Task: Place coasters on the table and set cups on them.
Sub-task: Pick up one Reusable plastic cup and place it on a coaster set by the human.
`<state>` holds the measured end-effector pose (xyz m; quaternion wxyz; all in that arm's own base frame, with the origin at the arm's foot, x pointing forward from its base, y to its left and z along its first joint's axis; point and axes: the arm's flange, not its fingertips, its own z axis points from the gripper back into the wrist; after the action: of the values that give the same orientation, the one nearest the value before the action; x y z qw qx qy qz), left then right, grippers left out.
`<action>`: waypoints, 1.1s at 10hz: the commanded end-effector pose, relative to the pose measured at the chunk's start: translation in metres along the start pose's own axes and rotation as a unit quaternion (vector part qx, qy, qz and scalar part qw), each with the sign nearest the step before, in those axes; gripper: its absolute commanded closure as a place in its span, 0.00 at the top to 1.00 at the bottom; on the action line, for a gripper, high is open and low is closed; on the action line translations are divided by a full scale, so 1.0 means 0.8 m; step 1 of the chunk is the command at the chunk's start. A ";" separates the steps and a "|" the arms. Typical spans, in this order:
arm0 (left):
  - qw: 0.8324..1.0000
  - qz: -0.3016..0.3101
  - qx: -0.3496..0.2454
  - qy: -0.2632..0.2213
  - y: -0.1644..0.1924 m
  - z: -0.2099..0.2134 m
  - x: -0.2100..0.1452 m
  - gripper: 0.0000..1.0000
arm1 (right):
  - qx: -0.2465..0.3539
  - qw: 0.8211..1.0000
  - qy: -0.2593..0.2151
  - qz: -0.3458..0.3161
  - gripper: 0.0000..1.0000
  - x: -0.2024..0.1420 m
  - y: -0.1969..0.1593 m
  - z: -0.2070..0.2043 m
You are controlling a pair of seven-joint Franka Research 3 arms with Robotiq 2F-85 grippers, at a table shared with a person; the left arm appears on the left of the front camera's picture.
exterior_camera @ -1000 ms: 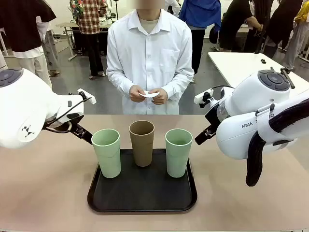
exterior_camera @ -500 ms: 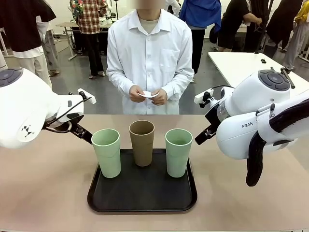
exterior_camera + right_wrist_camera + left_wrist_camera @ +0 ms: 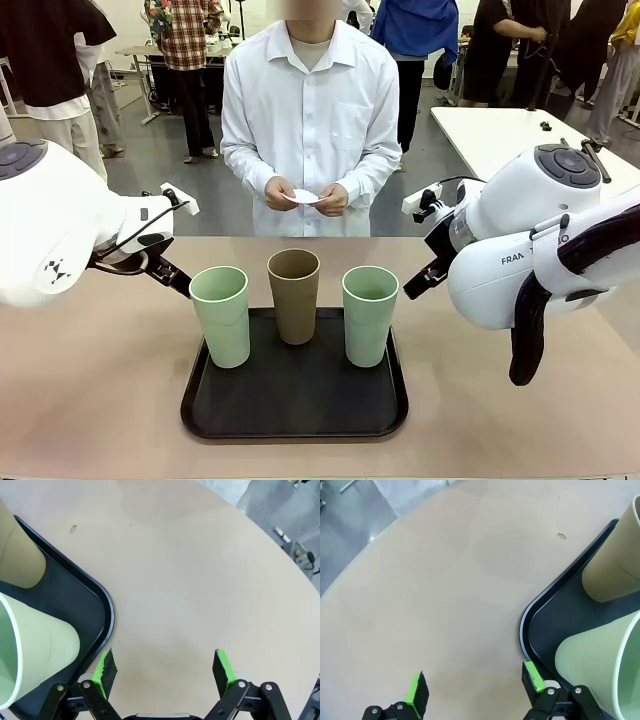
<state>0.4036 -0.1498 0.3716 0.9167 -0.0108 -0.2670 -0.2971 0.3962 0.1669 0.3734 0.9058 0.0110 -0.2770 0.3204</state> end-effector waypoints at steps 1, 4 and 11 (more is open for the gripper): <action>1.000 0.000 0.000 0.000 0.000 0.000 0.000 1.00 | 0.000 1.000 0.000 0.000 1.00 0.000 0.000 0.000; 1.000 0.010 -0.004 0.012 0.027 0.016 -0.004 1.00 | 0.008 1.000 0.016 -0.007 1.00 -0.002 -0.006 0.038; 0.989 0.027 -0.086 0.115 -0.027 0.198 -0.105 1.00 | 0.045 0.983 0.178 -0.027 1.00 -0.113 0.075 0.175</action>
<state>0.3175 -0.1031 0.4777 0.9428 -0.0634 -0.1277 -0.3014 0.2882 0.1434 0.4760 0.9430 -0.0065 -0.1084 0.3147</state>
